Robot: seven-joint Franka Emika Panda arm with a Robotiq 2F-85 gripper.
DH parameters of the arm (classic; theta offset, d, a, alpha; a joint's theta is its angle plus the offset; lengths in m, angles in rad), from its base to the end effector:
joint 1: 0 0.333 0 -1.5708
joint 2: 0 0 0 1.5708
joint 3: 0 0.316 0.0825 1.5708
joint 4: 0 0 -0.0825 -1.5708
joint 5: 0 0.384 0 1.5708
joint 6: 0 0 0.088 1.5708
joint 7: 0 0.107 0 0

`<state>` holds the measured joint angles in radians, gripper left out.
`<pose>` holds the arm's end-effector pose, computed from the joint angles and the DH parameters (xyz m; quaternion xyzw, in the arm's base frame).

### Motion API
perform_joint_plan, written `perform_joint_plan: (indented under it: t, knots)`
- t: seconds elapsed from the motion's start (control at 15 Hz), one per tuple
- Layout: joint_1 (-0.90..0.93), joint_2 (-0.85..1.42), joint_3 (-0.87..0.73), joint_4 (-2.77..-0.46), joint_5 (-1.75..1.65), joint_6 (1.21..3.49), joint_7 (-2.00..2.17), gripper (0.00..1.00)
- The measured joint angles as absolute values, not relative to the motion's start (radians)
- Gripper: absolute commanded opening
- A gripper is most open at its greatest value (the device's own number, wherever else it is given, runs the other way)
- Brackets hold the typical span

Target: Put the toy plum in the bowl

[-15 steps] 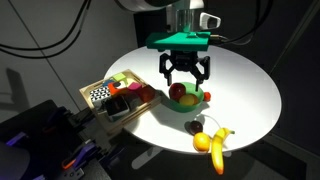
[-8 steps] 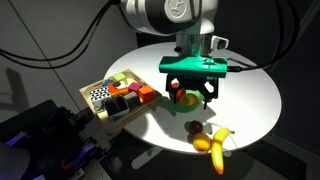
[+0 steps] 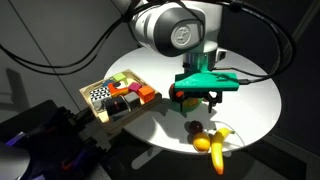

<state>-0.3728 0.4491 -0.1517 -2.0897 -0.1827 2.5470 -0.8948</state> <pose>0.5091 -0.2912 0.2087 0.9608 0.2642 -0.0515 0.0668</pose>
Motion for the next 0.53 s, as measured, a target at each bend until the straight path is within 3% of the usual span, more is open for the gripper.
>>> perform_joint_plan:
  t: [0.53]
  knots:
    - [-0.43,0.537,-0.091,-2.03,-0.107,2.583,-1.063,1.0]
